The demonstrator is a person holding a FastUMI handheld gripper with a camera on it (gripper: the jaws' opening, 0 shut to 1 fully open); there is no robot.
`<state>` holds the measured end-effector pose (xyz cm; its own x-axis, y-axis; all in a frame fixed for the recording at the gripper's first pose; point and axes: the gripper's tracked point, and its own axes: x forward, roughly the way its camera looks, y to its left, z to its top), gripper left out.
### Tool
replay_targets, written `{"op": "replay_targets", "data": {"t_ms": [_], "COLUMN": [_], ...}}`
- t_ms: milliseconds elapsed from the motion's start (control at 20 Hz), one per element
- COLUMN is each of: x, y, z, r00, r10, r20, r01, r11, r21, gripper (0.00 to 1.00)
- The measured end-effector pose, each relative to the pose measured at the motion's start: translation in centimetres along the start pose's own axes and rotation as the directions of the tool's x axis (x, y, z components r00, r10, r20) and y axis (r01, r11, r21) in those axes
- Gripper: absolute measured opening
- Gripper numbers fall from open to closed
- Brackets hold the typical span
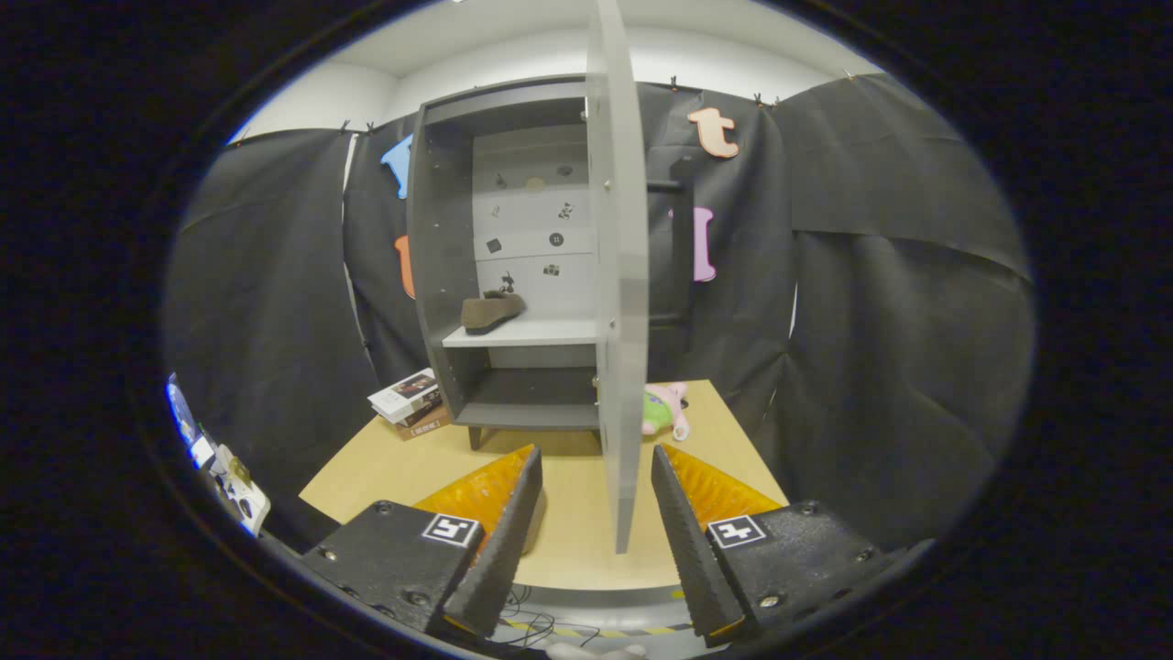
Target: Open the shoe cabinet door, grab the shoes and put them into the shoe cabinet, then close the shoe cabinet door.
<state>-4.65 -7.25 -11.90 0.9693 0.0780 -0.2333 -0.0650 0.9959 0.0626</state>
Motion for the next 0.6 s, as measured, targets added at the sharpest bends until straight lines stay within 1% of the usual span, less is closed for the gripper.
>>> {"op": "replay_targets", "data": {"t_ms": [100, 150, 200, 300, 500, 600], "x": [1.7, 2.5, 3.4, 5.5, 10.6, 14.0], "y": [2.2, 3.2, 4.1, 6.3, 11.6, 13.1], "z": [-2.3, -3.5, -4.4, -7.0, -12.9, -14.6], "r00": [0.999, 0.999, 0.998, 0.995, 0.973, 0.968], "r10": [-0.006, -0.006, -0.007, 0.012, 0.103, 0.113], "r20": [-0.033, -0.044, -0.058, -0.098, -0.205, -0.225], "r01": [0.006, 0.005, 0.006, -0.014, -0.104, -0.111], "r11": [1.000, 1.000, 1.000, 1.000, 0.995, 0.994], "r21": [-0.008, -0.018, -0.023, -0.022, 0.005, 0.022], "gripper": [0.79, 0.85, 0.88, 0.88, 0.89, 0.89]}}
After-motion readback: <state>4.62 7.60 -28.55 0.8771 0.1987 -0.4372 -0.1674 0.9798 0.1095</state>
